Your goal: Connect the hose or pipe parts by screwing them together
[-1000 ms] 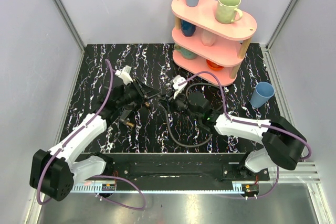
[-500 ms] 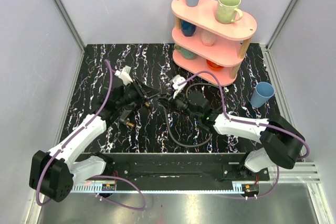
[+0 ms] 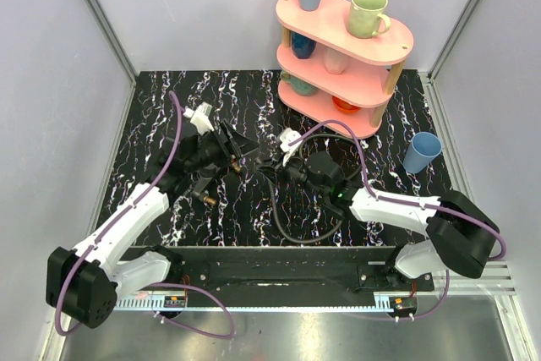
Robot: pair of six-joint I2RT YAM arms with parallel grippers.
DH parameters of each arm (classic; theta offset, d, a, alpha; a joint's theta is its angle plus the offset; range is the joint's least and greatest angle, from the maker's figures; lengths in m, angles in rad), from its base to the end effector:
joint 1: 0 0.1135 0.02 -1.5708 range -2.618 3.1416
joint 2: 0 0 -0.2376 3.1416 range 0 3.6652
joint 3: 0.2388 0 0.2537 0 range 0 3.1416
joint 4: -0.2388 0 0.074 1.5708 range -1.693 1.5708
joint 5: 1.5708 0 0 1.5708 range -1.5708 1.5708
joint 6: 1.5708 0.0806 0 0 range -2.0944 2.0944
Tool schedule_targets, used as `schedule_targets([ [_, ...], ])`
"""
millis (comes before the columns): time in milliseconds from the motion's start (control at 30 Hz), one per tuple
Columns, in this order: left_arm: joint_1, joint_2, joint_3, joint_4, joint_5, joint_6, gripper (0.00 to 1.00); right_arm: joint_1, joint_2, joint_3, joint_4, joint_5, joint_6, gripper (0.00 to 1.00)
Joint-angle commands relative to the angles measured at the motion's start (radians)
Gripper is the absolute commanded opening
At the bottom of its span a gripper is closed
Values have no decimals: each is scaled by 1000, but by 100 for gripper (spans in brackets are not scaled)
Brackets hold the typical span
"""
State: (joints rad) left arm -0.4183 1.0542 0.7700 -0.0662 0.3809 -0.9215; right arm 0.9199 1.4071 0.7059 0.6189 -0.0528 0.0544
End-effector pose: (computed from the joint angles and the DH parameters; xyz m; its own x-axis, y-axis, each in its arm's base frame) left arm 0.2582 -0.1476 0.2575 -0.7442 -0.4784 -0.4662 0.1711 0.5382 -0.8253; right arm 0.2161 0.2908 0.2220 -0.0947 -0.0347 -0.9949 -0.8224 0.5659 0.0585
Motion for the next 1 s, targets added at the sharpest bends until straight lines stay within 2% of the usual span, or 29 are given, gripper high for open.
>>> schedule_targets([
  [0, -4, -8, 38, 5, 35, 55, 69, -3, -43, 15, 7, -42, -30, 0],
  [167, -8, 24, 25, 46, 118, 44, 63, -3, -39, 27, 2, -51, -24, 0],
  [467, -28, 30, -8, 45, 148, 47, 63, -1, -25, 41, -5, -42, -19, 0],
  [700, -36, 33, -8, -3, 124, 62, 58, -3, -25, 38, 8, -36, -14, 0],
  [733, -34, 32, -8, -10, 118, 62, 51, -3, -28, 34, 10, -35, -13, 0],
  [800, -34, 23, -18, 3, 107, 44, 45, -3, -26, 32, 10, -36, -13, 0],
  [867, -34, 17, -31, 29, 111, 30, 32, -3, -30, 30, 8, -35, -11, 0],
  [900, -34, 15, -32, 37, 113, 20, 23, -1, -30, 27, 8, -33, -11, 0],
  [933, -34, 15, -34, 48, 116, 13, 10, -1, -34, 23, 8, -29, -8, 2],
  [967, -34, 16, -37, 52, 125, 7, 3, -3, -34, 21, 8, -13, -1, 4],
])
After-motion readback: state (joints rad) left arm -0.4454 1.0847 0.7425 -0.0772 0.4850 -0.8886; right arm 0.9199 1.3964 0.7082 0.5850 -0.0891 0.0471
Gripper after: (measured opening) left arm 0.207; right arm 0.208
